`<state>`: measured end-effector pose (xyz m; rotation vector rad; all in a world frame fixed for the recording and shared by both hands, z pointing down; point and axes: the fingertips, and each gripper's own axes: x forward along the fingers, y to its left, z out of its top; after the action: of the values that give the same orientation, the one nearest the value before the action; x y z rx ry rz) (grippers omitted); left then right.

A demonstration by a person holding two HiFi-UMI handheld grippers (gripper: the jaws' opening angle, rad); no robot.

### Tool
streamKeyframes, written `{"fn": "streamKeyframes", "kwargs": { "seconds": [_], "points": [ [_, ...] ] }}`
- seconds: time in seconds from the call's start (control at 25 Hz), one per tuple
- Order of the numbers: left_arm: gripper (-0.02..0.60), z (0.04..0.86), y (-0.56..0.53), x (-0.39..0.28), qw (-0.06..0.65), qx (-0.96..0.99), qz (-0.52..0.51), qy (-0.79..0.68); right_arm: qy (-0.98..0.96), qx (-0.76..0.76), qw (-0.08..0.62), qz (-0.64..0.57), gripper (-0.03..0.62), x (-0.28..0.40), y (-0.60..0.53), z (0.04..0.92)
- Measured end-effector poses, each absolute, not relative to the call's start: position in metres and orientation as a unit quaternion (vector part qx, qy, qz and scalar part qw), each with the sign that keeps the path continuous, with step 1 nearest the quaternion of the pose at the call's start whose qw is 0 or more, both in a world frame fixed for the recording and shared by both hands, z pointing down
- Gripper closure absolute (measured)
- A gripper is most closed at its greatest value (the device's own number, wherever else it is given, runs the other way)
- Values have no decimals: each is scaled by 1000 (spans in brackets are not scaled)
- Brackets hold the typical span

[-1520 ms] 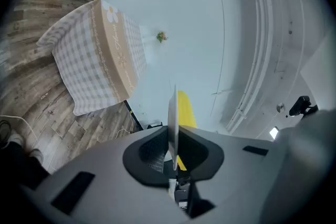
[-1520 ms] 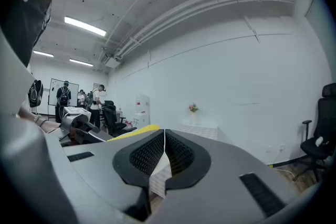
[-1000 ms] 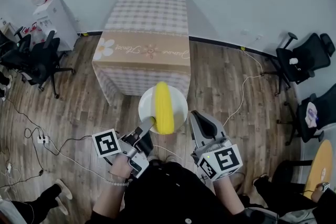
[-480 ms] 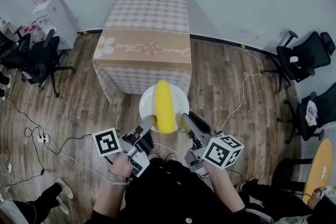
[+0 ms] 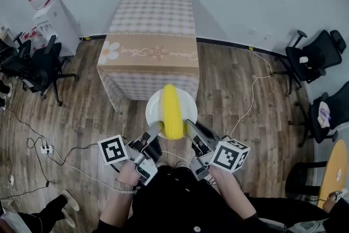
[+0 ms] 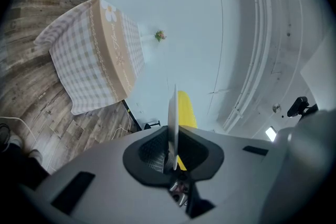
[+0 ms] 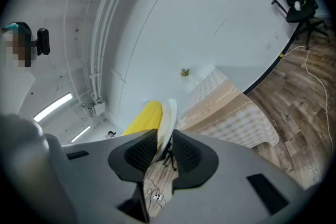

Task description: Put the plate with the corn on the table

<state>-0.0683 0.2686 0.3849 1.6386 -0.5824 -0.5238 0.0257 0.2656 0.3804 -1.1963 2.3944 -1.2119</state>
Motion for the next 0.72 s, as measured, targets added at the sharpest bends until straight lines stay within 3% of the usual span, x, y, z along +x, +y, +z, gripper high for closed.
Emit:
{"fn": "streamKeyframes", "kwargs": {
  "seconds": [0.72],
  "points": [
    [546,387,274,-89,615,720,-209,-245,805,-419,110,-405,480,5,275,382]
  ]
}}
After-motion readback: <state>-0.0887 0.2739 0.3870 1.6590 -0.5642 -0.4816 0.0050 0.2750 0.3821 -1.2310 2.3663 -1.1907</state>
